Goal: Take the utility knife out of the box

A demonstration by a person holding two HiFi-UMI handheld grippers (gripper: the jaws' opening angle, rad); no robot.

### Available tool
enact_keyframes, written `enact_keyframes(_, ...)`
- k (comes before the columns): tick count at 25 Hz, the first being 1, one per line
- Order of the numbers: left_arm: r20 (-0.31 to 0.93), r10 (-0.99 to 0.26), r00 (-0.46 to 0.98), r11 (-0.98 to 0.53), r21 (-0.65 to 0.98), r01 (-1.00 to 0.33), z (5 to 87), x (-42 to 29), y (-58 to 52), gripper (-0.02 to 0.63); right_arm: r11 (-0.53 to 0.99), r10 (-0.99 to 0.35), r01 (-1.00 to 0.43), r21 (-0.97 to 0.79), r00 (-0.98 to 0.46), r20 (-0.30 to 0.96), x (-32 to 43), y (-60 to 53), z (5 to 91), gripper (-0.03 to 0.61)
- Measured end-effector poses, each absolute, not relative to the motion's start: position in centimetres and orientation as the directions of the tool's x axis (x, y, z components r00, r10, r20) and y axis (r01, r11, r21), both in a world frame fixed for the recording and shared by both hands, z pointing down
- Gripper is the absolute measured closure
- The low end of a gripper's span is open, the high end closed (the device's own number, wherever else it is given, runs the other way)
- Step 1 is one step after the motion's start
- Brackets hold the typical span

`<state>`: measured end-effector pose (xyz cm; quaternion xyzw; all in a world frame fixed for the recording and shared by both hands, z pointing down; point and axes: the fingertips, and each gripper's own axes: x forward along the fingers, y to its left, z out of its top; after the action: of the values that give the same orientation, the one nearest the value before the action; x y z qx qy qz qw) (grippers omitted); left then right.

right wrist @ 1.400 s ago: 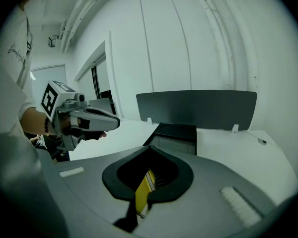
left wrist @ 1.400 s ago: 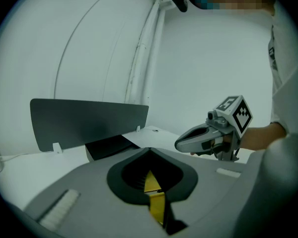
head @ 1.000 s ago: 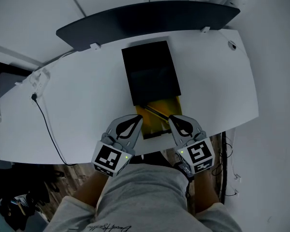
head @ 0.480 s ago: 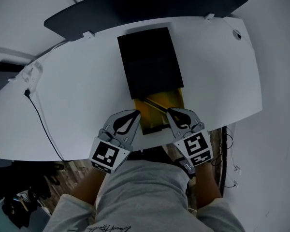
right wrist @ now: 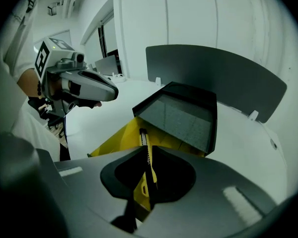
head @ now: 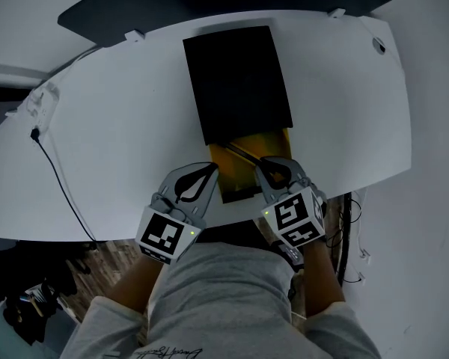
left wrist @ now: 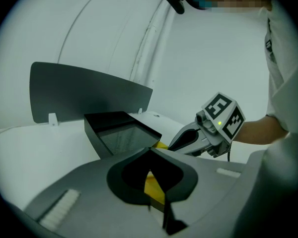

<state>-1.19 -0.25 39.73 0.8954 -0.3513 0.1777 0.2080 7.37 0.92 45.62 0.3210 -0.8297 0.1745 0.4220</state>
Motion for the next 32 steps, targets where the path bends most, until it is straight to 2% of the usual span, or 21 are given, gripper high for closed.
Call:
enact_keyframes(19, 0.508, -0.532, 0.677, -0.612, 0.321, -0.722, 42.4, -2.7, -0.2, 0.614, 0.848, -0.19, -0.53, 0.013, -0.282, 0.94, 6.3, 1.8, 51.0, 0.43)
enact_keyframes(32, 0.497, -0.538, 0.681, -0.608, 0.331, -0.722, 43.5, -3.5, 0.0, 0.614, 0.876, -0.115, -0.482, -0.002, -0.213, 0.97, 5.8, 1.8, 53.1, 0.413)
